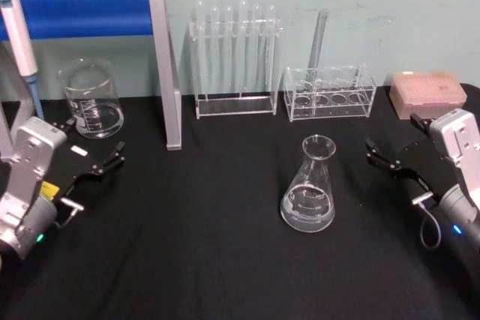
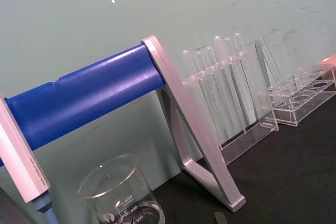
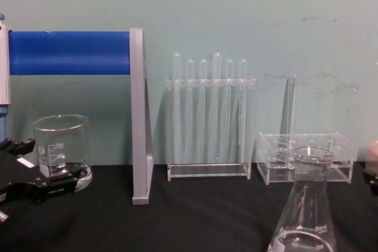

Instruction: Grasp the erlenmeyer flask with one hand, shake it three times, then place it back.

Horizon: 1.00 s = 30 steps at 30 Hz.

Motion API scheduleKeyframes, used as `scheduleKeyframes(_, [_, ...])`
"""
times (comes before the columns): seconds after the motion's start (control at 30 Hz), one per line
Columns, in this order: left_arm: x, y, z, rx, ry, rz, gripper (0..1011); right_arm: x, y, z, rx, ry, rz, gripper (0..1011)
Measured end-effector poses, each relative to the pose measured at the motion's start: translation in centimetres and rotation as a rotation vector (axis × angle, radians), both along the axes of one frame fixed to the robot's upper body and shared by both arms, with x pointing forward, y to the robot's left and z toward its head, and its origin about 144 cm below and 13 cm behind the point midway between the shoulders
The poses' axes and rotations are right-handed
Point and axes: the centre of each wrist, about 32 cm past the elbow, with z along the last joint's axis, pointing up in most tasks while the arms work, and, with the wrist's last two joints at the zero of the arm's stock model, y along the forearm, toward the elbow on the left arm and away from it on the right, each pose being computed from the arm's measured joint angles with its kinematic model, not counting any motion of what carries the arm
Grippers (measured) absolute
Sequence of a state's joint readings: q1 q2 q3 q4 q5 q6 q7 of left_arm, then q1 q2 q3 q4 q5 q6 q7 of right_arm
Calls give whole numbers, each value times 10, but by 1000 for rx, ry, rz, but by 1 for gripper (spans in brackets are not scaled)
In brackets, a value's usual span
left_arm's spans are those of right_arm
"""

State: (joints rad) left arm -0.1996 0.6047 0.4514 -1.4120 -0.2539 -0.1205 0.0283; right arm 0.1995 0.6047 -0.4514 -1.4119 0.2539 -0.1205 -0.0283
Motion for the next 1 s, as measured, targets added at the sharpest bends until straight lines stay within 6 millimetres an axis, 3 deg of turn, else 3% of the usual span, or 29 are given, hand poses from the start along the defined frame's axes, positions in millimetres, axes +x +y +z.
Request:
scheduleKeyframes(0.63, [0,0,0,0,0,0,1001,0,-2,1,6,4,8,1002])
scheduleKeyframes(1.0, [0,0,0,0,0,0,1001,-8,-12,13,46,33,56,1002])
